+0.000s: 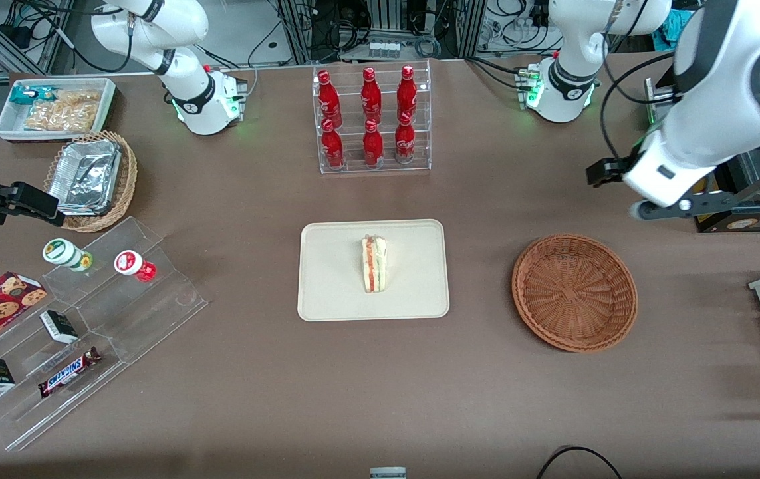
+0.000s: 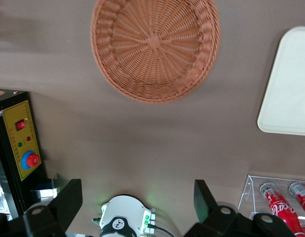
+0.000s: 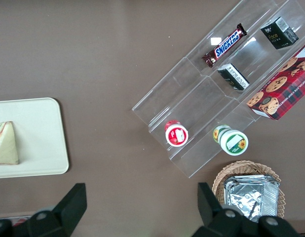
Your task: Place sandwich from basket to tray
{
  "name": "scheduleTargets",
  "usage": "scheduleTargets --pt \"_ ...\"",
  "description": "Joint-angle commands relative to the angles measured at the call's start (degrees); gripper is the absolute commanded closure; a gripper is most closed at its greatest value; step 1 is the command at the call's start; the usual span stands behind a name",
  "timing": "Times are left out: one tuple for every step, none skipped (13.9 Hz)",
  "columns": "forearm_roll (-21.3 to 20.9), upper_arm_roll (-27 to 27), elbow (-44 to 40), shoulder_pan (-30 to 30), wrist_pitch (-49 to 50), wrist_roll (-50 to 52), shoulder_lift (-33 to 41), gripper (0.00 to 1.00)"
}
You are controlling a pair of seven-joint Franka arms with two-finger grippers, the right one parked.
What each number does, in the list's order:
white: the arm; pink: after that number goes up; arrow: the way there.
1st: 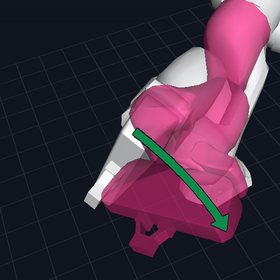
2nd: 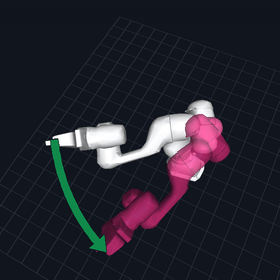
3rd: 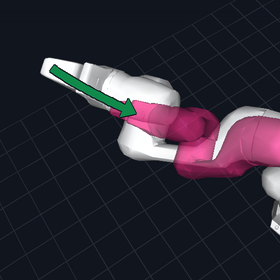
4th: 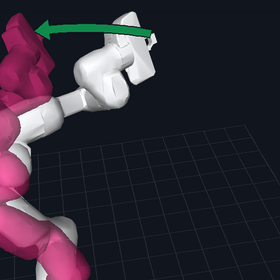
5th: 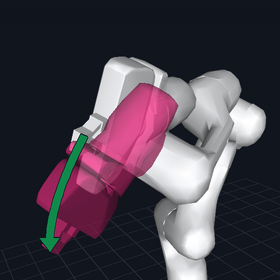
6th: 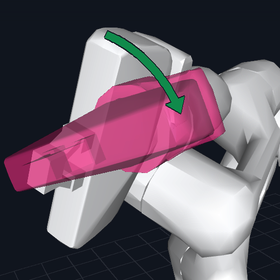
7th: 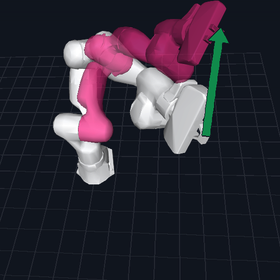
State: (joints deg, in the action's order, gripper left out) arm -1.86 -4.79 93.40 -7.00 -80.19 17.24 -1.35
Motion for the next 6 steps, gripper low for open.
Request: scheduleTargets --pt "0.1 -5.04 1.08 7.42 -0.22 -3.16 2.4 0.0" --pt "0.18 -6.01 1.17 9.79 -0.23 -5.18 3.02 0.0" --pt "0.19 -6.89 1.0 11.99 -0.31 -7.46 3.55 0.0" --pt "0.19 -7.51 0.56 13.92 -0.84 -8.96 3.55 0.0" --pt "0.27 -7.43 0.38 14.46 -2.06 -9.07 3.73 0.0" --pt "0.36 -6.99 0.38 14.64 -3.29 -9.07 3.81 0.0"
